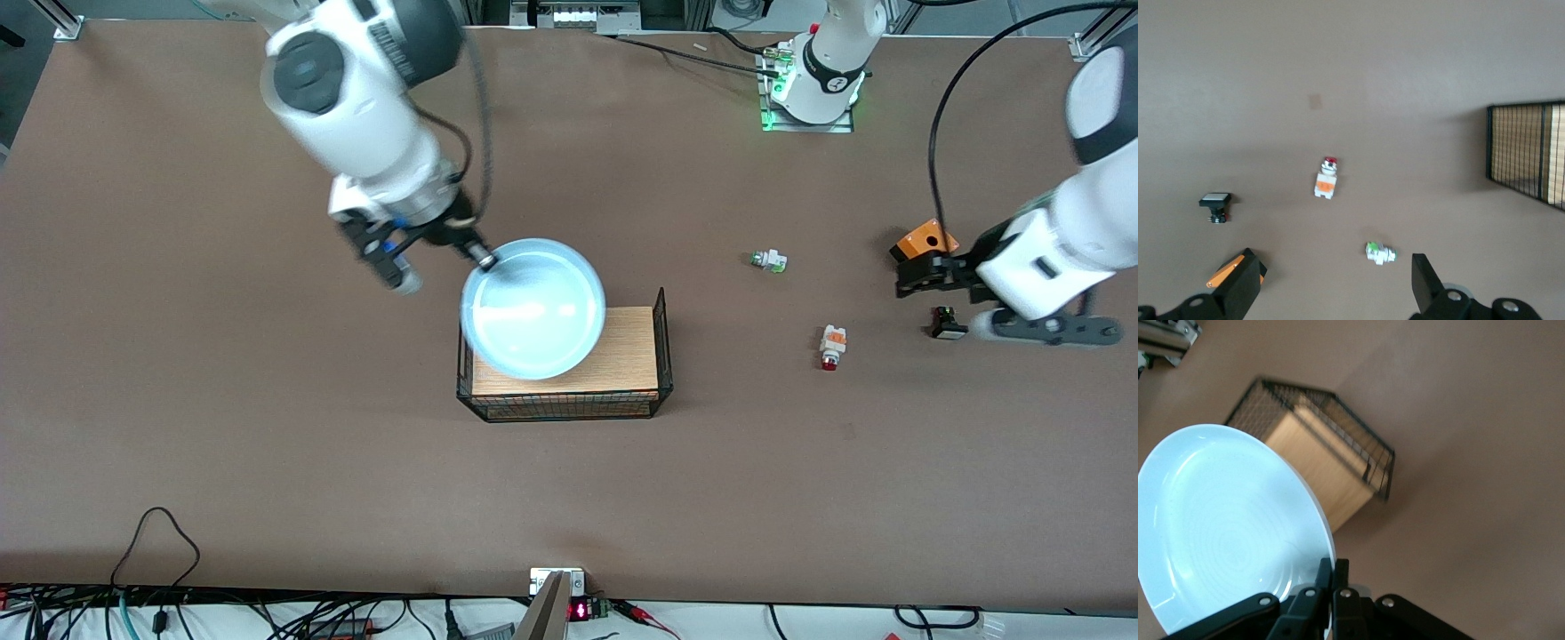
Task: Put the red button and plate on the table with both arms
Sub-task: 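Lift the blue plate out of the basket with the right gripper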
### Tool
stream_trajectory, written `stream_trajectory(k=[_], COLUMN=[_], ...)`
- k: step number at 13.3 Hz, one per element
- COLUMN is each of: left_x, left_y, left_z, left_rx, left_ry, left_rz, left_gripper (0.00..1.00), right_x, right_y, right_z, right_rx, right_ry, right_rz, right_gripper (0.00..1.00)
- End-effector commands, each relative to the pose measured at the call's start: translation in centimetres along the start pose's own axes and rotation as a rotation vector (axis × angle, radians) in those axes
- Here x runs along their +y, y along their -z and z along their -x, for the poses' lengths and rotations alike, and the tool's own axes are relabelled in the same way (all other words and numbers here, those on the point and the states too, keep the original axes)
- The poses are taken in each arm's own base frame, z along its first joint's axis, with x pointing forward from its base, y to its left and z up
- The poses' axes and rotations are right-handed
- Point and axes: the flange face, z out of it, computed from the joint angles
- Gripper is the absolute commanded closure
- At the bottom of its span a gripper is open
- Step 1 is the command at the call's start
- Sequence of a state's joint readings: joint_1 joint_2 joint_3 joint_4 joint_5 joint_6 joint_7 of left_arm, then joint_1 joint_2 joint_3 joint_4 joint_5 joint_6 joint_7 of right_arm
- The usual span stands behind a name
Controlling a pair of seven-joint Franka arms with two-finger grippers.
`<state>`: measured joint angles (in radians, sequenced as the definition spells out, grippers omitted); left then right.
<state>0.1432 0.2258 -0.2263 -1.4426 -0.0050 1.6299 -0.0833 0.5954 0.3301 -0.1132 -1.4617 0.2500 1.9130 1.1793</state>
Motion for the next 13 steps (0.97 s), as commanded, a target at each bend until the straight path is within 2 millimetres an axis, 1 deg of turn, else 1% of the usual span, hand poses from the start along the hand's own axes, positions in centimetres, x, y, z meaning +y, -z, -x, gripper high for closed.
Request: stream_trajectory(k=[1, 2, 3, 4, 6, 7, 8, 9, 10, 11, 13], left_x=[-1.7, -2.2, -2.1, -2.1, -1.3, -1.4, -1.5, -1.6, -1.7, -2.2, -2.3], left_y=[-0.7, -1.1, -0.9, -0.6, -0.5, 0.2, 0.3, 0.4, 0.6, 0.2, 0.2], left_z=[4.4, 5.4, 6.2, 6.4, 7.1, 7.3, 7.0, 7.0, 6.9, 6.8, 6.7], left_rx=[0.105, 0.121, 0.122, 0.123, 0.052, 0.037, 0.036, 0.038, 0.040, 0.030, 0.029], left_ry=[0.037, 0.031, 0.026, 0.028, 0.012, -0.006, -0.053, -0.096, -0.116, -0.109, -0.107], left_rz=[-0.007, -0.011, -0.012, -0.014, -0.019, -0.037, -0.068, -0.090, -0.098, -0.096, -0.093], left_gripper=[0.00, 0.00, 0.00, 0.00, 0.00, 0.00, 0.00, 0.00, 0.00, 0.00, 0.00], right_x=[3.0, 4.3, 5.5, 7.2, 10.4, 11.8, 14.0, 15.7, 17.0, 18.4, 21.0], right_y=[1.5, 1.9, 2.1, 2.4, 3.0, 2.7, 1.4, -0.1, -1.3, -2.5, -5.4], right_z=[-6.7, -9.0, -10.7, -13.0, -17.2, -18.7, -20.7, -21.9, -23.0, -24.0, -25.2], right_rx=[-0.074, -0.088, -0.098, -0.115, -0.135, -0.140, -0.144, -0.145, -0.125, -0.126, -0.130], right_ry=[0.089, 0.143, 0.202, 0.255, 0.363, 0.439, 0.498, 0.545, 0.597, 0.635, 0.655], right_rz=[-0.004, -0.003, 0.010, 0.032, 0.042, 0.051, 0.089, 0.135, 0.162, 0.166, 0.174], right_gripper=[1.00, 1.00, 1.00, 1.00, 1.00, 1.00, 1.00, 1.00, 1.00, 1.00, 1.00])
